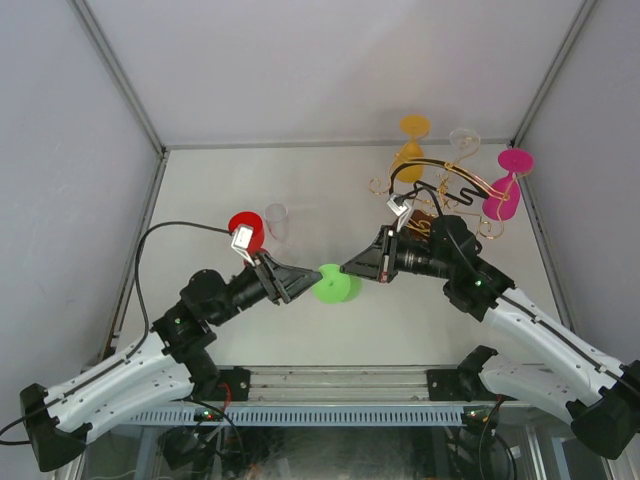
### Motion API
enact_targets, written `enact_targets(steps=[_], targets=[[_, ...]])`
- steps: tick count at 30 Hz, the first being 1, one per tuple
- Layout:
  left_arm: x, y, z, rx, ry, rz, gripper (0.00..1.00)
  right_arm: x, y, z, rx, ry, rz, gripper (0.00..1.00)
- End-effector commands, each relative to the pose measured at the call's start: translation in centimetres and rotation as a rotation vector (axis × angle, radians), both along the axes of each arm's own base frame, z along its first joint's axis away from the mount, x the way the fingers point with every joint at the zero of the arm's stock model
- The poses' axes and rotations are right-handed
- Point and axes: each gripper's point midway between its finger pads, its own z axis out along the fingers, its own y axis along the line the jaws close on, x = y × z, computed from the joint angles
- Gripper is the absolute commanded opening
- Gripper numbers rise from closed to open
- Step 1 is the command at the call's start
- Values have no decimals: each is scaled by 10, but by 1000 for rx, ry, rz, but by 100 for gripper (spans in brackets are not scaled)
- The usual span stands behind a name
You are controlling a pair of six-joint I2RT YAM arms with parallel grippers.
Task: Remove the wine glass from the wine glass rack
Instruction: Place the wine glass at the center of the board.
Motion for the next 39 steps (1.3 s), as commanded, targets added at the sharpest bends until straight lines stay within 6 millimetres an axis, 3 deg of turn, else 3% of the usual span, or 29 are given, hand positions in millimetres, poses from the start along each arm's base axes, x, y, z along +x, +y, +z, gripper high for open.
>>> enact_targets(steps=[1, 5, 15, 20, 22, 26, 28, 30, 33, 39], targets=[[-4, -1, 38, -96, -108, -22, 50, -5, 1, 21, 59, -58, 31, 0], [-22, -9, 45, -117, -166, -132, 44, -8, 1, 22, 67, -61, 46, 0], [-27, -21, 33, -73, -154, -200, 30, -12, -1, 25, 87, -67, 75, 0], [-28, -20, 29, -66, -152, -198, 5, -11, 0, 21, 76, -61, 79, 0], [-24, -16, 27, -62, -152, -168, 0, -12, 0, 20, 74, -56, 85, 0], [-22, -7, 27, -75, -166, -121, 0, -23, -1, 19, 67, -79, 137, 22], [-23, -1, 31, -94, -181, -102, 0, -29, -2, 11, 33, -97, 160, 39], [-24, 4, 31, -109, -188, -85, 0, -32, -4, -1, -13, -106, 173, 47], [-24, 13, 31, -127, -205, -53, 0, -33, -7, -11, -50, -81, 166, 51], [-17, 26, 21, -139, -218, 22, 0, -52, 8, -1, 6, -48, 255, 52]])
